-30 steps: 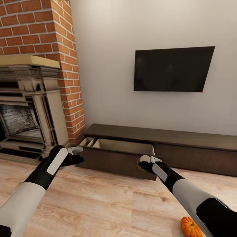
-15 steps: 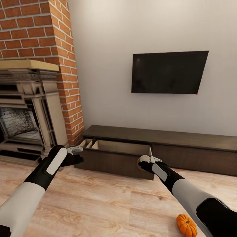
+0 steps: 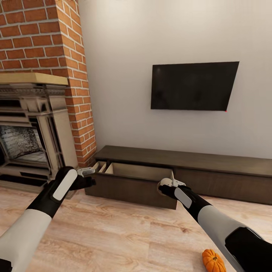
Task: Place each of the two pumpkins and all three candles from the living room inside a cabinet in the living room (use any cabinet), then make sure every cabinet is closed, and position the cauldron so it is next to a table in the living room.
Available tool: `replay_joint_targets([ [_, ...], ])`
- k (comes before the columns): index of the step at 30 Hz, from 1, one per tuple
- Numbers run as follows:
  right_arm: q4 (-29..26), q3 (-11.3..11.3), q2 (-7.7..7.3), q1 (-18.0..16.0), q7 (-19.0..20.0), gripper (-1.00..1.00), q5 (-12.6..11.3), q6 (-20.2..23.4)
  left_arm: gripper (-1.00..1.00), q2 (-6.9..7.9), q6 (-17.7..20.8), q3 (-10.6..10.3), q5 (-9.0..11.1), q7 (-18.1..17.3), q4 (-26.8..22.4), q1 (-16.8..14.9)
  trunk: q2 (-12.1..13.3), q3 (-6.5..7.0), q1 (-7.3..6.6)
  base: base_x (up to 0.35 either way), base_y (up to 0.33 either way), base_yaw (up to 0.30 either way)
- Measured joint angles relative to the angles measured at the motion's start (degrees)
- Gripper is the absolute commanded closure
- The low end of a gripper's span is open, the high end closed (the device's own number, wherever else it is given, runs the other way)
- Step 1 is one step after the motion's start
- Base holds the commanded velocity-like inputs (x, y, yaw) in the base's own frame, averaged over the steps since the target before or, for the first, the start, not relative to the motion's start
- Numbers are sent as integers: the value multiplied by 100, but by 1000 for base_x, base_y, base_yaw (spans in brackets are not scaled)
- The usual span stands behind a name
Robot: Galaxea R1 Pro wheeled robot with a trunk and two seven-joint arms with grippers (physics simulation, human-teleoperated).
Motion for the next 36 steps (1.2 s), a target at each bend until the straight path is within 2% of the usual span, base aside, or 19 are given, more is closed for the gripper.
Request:
replay_joint_targets([
  [5,-3,1,5,0,0,100,0,0,-100,15,-2,-11,57,-16,-515,0,200,90,-110,0,0,0],
  [7,-6,0,10,0,0,100,8,0,-100,21,-1,-25,263,-19,-713,0,281,126,-154,0,0,0],
  [8,-3,0,3,0,0,100,16,4,-100,23,-3,-70,478,-20,-768,-3,321,144,-176,0,0,0],
  [9,-3,0,-1,0,0,100,13,5,-100,25,-1,-118,590,-21,-785,-4,361,162,-198,0,0,0],
  [10,4,-2,-9,-3,-2,100,17,10,-100,26,-4,-282,828,-21,-810,-5,401,179,-220,0,0,0],
  [13,12,-3,-16,-6,-7,100,9,17,-100,44,0,-693,1201,-20,-830,-9,522,233,-286,0,0,0],
  [14,36,-1,-18,-6,-11,100,15,24,-100,82,-2,-1008,1431,-18,-844,-11,562,251,-307,0,0,0],
  [15,44,-1,-20,-7,-12,100,12,32,-100,114,2,-1171,1525,-17,-852,-12,602,269,-329,0,0,0],
  [16,63,3,-24,-6,-17,100,2,92,-100,184,2,-1439,1742,-15,-869,-13,604,269,-330,0,0,0],
  [18,71,3,-28,-6,-29,100,3,197,-100,249,5,-1637,2002,-15,-889,-16,603,269,-330,0,0,0],
  [19,77,1,-29,-6,-93,100,6,304,-100,306,5,-1761,2281,-12,-907,-24,604,269,-330,0,0,0],
  [21,67,-2,-29,-7,-295,100,28,409,-100,401,5,-1874,2590,2,-935,-32,603,269,-330,0,0,0],
  [26,44,-6,-41,-7,-603,100,9,485,-100,615,5,-1939,2863,21,-1196,-32,603,270,-332,75,40,0],
  [36,38,-8,-36,-7,-694,100,-8,500,-100,706,5,-1989,2932,27,-1357,-25,603,270,-333,260,134,0],
])
